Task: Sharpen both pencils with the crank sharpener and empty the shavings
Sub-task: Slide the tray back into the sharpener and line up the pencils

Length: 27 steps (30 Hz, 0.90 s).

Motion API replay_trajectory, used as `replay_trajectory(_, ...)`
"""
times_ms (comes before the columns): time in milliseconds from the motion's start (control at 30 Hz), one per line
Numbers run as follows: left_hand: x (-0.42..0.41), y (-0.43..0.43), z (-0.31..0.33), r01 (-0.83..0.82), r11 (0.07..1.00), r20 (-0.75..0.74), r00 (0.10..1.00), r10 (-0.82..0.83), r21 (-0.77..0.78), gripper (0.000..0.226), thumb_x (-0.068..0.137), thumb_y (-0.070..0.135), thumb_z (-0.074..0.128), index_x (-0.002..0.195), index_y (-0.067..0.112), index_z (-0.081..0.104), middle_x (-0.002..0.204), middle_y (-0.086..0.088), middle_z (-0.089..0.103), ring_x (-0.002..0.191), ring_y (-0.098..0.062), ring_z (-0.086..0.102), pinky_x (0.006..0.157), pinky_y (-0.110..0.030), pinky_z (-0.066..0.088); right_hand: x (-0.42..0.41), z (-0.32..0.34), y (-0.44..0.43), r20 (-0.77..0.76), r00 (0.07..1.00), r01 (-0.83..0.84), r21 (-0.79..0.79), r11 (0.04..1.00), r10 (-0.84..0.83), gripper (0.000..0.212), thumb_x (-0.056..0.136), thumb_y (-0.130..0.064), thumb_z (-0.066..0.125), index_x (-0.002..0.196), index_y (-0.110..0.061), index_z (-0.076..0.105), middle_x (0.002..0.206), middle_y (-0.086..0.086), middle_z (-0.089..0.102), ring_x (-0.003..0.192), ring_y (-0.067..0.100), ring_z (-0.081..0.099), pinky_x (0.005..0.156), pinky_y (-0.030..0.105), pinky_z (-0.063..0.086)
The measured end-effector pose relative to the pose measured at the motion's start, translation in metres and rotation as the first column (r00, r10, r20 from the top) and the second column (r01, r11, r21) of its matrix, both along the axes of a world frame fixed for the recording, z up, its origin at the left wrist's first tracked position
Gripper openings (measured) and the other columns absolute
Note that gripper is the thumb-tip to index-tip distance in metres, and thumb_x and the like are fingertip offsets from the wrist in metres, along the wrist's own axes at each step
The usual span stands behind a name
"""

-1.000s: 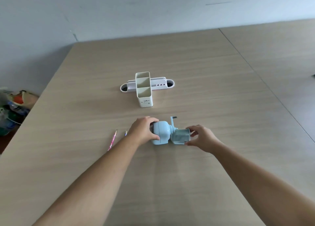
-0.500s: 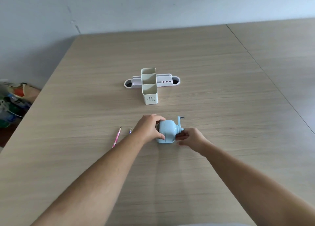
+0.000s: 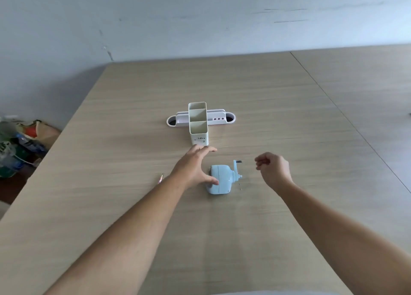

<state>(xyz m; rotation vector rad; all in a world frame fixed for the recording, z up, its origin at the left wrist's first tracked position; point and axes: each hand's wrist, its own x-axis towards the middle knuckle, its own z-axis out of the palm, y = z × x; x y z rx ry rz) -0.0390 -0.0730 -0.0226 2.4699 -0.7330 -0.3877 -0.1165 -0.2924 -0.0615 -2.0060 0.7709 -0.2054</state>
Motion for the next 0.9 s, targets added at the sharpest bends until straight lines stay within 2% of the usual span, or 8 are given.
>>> replay_trajectory(100,0.013,0.023,0.023,-0.136,0.986,0.086,0.986,0.144,-0.1,0.052,0.067,0.035,0.082,0.113,0.026,0.058,0.115,0.004,0.053,0.094,-0.016,0.058,0.083,-0.03,0.049,0.015,0.041,0.024,0.156,0.988,0.006,-0.108,0.994,0.011,0.035,0.074,0.003,0.038,0.071,-0.019,0.064,0.065,-0.004,0.061,0.061,0.016,0.054,0.05,0.02,0.039)
replay_trajectory(167,0.021,0.045,0.032,-0.254,0.958,0.149,0.95,0.273,-0.131,0.024,0.075,0.023,0.074,0.096,0.018,0.063,0.099,0.001,0.061,0.085,-0.02,0.061,0.078,-0.031,0.05,0.024,0.061,0.056,0.206,0.972,-0.092,-0.126,0.988,0.116,0.035,0.072,0.003,0.037,0.066,-0.02,0.063,0.06,-0.008,0.058,0.053,0.011,0.05,0.047,0.02,0.038)
replay_trajectory(233,0.024,0.069,0.033,-0.359,0.928,0.167,0.913,0.371,-0.097,0.005,0.077,0.014,0.066,0.081,0.015,0.065,0.084,-0.001,0.067,0.08,-0.025,0.063,0.073,-0.033,0.052,0.028,0.068,0.094,0.21,0.945,-0.226,-0.127,0.966,0.249,0.035,0.072,0.003,0.038,0.064,-0.021,0.062,0.057,-0.007,0.058,0.053,0.016,0.053,0.05,0.022,0.041)
replay_trajectory(300,0.023,0.091,0.024,-0.429,0.903,0.154,0.891,0.426,-0.016,0.007,0.076,0.009,0.06,0.074,0.014,0.065,0.078,-0.004,0.07,0.079,-0.027,0.064,0.069,-0.034,0.053,0.029,0.06,0.128,0.172,0.917,-0.346,-0.102,0.933,0.359,0.033,0.073,0.001,0.04,0.064,-0.021,0.062,0.058,0.0,0.059,0.057,0.024,0.057,0.05,0.022,0.043)
replay_trajectory(433,0.012,0.125,-0.014,-0.487,0.863,0.07,0.873,0.482,0.133,0.011,0.074,0.009,0.056,0.07,0.012,0.066,0.08,-0.006,0.071,0.078,-0.027,0.064,0.065,-0.031,0.051,0.033,0.02,0.174,0.003,0.891,-0.452,-0.088,0.888,0.454,0.021,0.077,-0.008,0.047,0.071,-0.012,0.067,0.056,-0.01,0.054,0.055,0.014,0.05,0.038,0.009,0.034)
replay_trajectory(567,0.002,0.144,-0.054,-0.441,0.865,-0.025,0.888,0.46,0.24,0.016,0.08,0.022,0.066,0.076,0.007,0.065,0.086,-0.011,0.07,0.083,-0.029,0.065,0.069,-0.035,0.053,0.043,-0.023,0.198,-0.187,0.888,-0.429,-0.012,0.903,0.419,0.017,0.077,-0.015,0.053,0.069,-0.002,0.062,0.062,0.0,0.055,0.054,0.018,0.047,0.044,0.019,0.039)
replay_trajectory(767,0.001,0.149,-0.083,-0.459,0.855,-0.051,0.874,0.483,0.24,0.019,0.082,0.027,0.07,0.084,0.008,0.067,0.091,-0.011,0.071,0.086,-0.029,0.066,0.073,-0.035,0.054,0.062,-0.057,0.224,-0.376,0.872,-0.351,-0.033,0.936,0.314,0.033,0.076,-0.028,0.066,0.057,-0.009,0.048,0.064,0.006,0.055,0.066,0.028,0.056,0.057,0.027,0.042)
replay_trajectory(900,0.004,0.146,-0.085,-0.443,0.856,-0.048,0.881,0.471,0.266,0.016,0.084,0.023,0.067,0.083,0.007,0.069,0.09,-0.013,0.072,0.087,-0.03,0.067,0.072,-0.035,0.054,0.074,-0.059,0.233,-0.418,0.87,-0.312,-0.057,0.948,0.261,0.027,0.077,-0.018,0.066,0.062,-0.01,0.044,0.085,0.014,0.064,0.08,0.032,0.06,0.066,0.027,0.044)
